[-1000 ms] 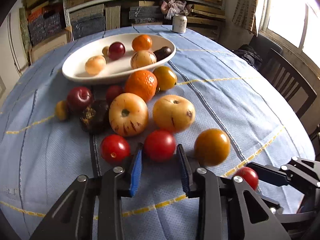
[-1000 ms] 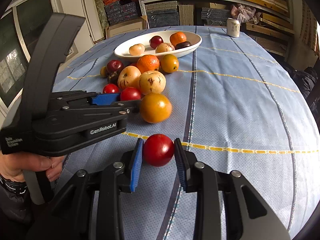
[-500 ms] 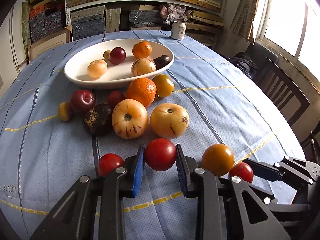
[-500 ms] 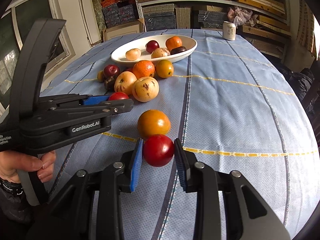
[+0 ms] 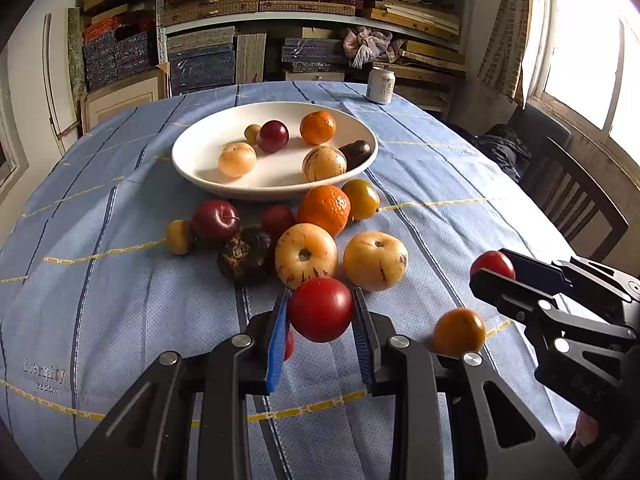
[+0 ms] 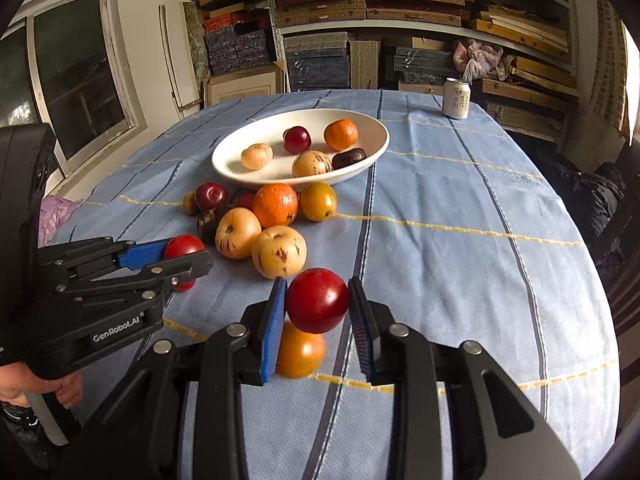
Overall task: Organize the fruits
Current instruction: 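Lift the held red tomatoes with both tools toward the plate, then lower both tomatoes onto the white plate and open both tools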
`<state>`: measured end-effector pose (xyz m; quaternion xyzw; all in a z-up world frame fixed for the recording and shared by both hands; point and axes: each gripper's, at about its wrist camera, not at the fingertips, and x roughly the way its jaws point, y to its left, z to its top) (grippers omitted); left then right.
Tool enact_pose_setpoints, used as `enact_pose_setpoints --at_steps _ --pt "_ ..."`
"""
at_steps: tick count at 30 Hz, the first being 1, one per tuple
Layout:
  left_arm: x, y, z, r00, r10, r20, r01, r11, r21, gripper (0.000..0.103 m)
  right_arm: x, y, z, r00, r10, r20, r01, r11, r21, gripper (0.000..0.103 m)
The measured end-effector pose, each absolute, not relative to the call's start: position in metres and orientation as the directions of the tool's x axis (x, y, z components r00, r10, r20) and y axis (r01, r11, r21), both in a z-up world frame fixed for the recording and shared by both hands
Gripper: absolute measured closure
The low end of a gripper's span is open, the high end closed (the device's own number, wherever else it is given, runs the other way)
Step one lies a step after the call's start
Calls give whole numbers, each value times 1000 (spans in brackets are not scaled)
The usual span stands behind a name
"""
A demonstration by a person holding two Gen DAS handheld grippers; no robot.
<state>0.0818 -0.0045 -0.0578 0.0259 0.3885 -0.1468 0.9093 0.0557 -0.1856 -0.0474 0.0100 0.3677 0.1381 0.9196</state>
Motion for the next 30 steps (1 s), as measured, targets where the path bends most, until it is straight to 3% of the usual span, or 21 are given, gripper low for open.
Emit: enact_pose_setpoints --at_steps 14,22,30 --pt "178 9 -35 671 -225 -707 231 969 -90 73 177 -167 -26 703 342 -623 -314 936 159 73" --pt "225 0 -24 692 -157 -705 206 978 -16 73 239 -160 -27 694 316 -647 -308 942 130 73" --pt "259 12 -11 712 -142 -688 169 985 -27 73 275 -170 -25 692 308 -653 -270 949 162 73"
